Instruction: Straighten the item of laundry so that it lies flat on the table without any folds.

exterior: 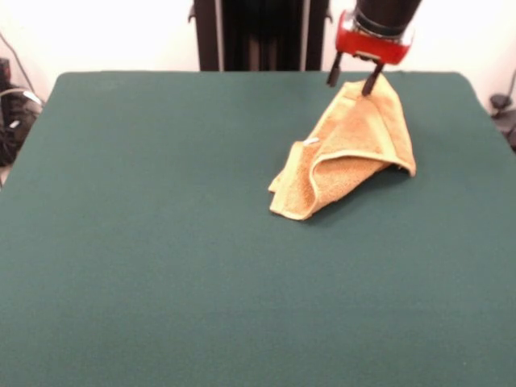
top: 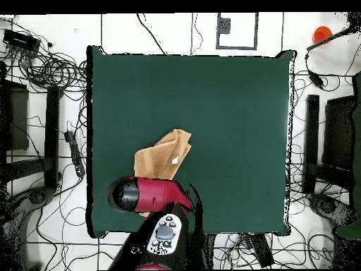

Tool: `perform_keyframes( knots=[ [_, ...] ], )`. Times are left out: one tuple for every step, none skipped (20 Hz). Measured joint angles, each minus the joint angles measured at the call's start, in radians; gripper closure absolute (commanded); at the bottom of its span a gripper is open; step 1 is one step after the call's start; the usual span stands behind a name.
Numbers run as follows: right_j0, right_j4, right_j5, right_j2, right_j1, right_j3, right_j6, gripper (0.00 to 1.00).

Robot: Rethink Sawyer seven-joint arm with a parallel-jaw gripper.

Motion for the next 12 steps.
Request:
perform_keyframes(
  knots=[
    [-0.016, -0.001, -0.016, 0.011, -0.009, 0.01, 0.0, 0.0],
    [-0.024, -0.001, -0.024, 0.015, -0.014, 0.015, 0.0, 0.0],
    [-0.035, -0.002, -0.038, 0.021, -0.021, 0.023, 0.0, 0.0],
    [-0.057, -0.003, -0.068, 0.03, -0.035, 0.039, 0.0, 0.0],
    [-0.071, -0.003, -0.089, 0.035, -0.044, 0.049, 0.0, 0.0],
    [-0.096, -0.003, -0.144, 0.037, -0.064, 0.069, 0.0, 0.0],
    [-0.1, -0.003, -0.156, 0.038, -0.069, 0.073, 0.0, 0.0],
    [-0.103, -0.003, -0.168, 0.037, -0.073, 0.076, 0.0, 0.0],
    [-0.108, -0.004, -0.189, 0.038, -0.082, 0.082, 0.0, 0.0],
    [-0.109, -0.004, -0.197, 0.038, -0.085, 0.084, 0.0, 0.0],
    [-0.109, -0.003, -0.205, 0.038, -0.09, 0.087, 0.0, 0.0],
    [-0.108, -0.003, -0.213, 0.038, -0.096, 0.089, 0.0, 0.0]
  ],
)
